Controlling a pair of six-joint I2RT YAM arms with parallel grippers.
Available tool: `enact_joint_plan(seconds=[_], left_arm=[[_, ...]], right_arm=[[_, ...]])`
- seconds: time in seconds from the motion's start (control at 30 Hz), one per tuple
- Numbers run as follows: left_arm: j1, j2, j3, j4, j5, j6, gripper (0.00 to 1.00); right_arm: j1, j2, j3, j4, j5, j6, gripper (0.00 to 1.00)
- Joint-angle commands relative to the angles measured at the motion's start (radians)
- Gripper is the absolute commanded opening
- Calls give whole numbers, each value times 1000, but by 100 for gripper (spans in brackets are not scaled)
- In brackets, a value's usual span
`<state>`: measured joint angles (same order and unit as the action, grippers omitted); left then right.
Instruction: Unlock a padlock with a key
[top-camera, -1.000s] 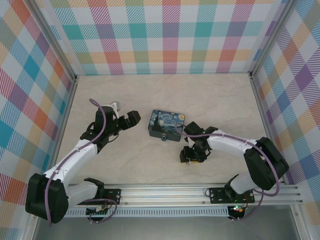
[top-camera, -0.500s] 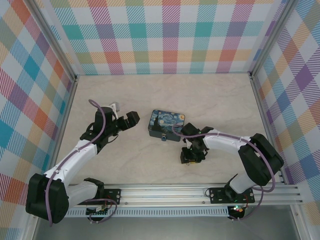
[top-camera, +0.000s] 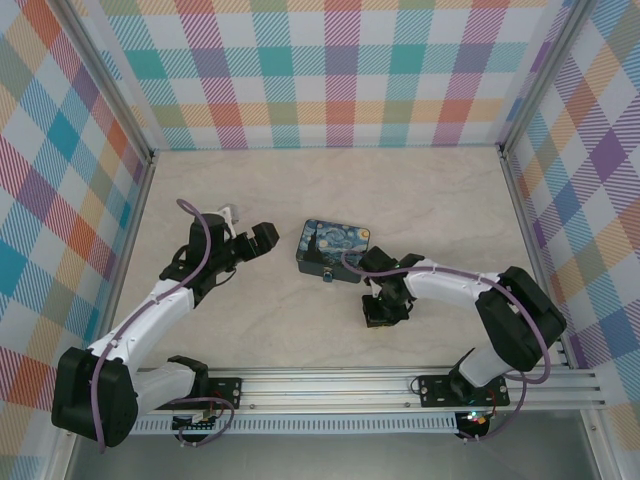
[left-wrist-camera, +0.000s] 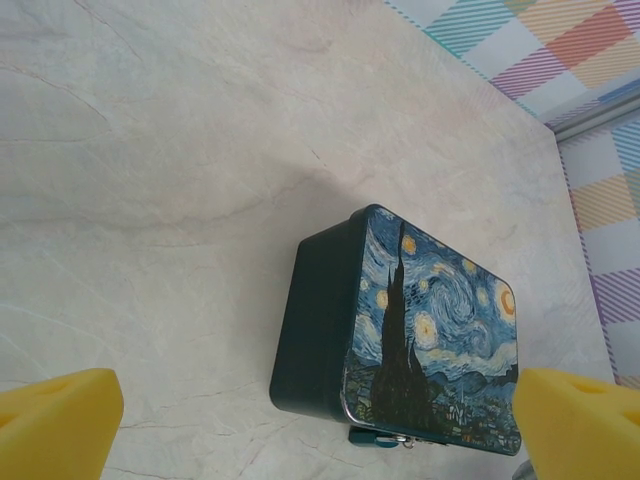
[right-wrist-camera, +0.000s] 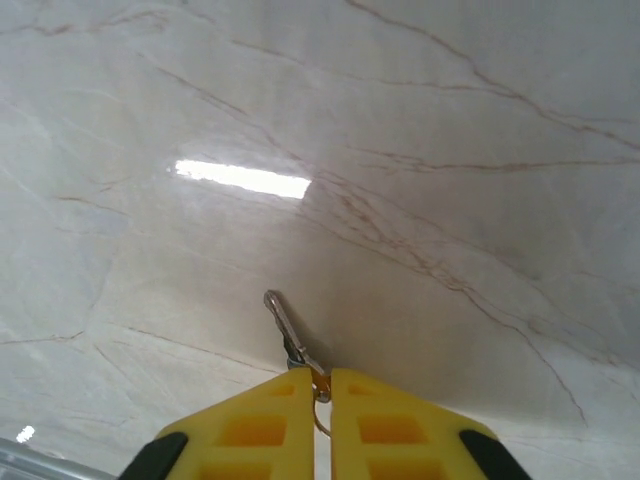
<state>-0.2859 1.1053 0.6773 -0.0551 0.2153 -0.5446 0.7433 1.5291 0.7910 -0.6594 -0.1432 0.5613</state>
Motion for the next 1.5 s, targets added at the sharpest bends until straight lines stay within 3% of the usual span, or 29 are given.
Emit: enact_joint_plan(seconds=[0.0, 0.17, 0.43, 0.7, 0.93, 1.1, 1.47], left_arm=[[13, -32, -7, -30, -2, 17, 100], [13, -41, -5, -31, 9, 19, 100], [13, -75, 3, 5, 116, 3, 100], [-4, -108, -24, 322, 396, -131, 97], [-65, -118, 27, 448, 539, -109, 92], [-95, -115, 42, 492, 571, -110, 81], [-124, -67, 76, 493, 630, -87, 44]], right_arm=[[6, -9, 9, 3, -12, -3, 7], [7, -58, 8, 15, -17, -2, 4], [7, -151, 7, 136, -68, 15, 3], [7, -313, -25, 654, -229, -20, 4], [6, -256, 73, 827, -413, -113, 3], [5, -236, 101, 938, -499, -107, 4], [2, -230, 125, 975, -497, -101, 5]])
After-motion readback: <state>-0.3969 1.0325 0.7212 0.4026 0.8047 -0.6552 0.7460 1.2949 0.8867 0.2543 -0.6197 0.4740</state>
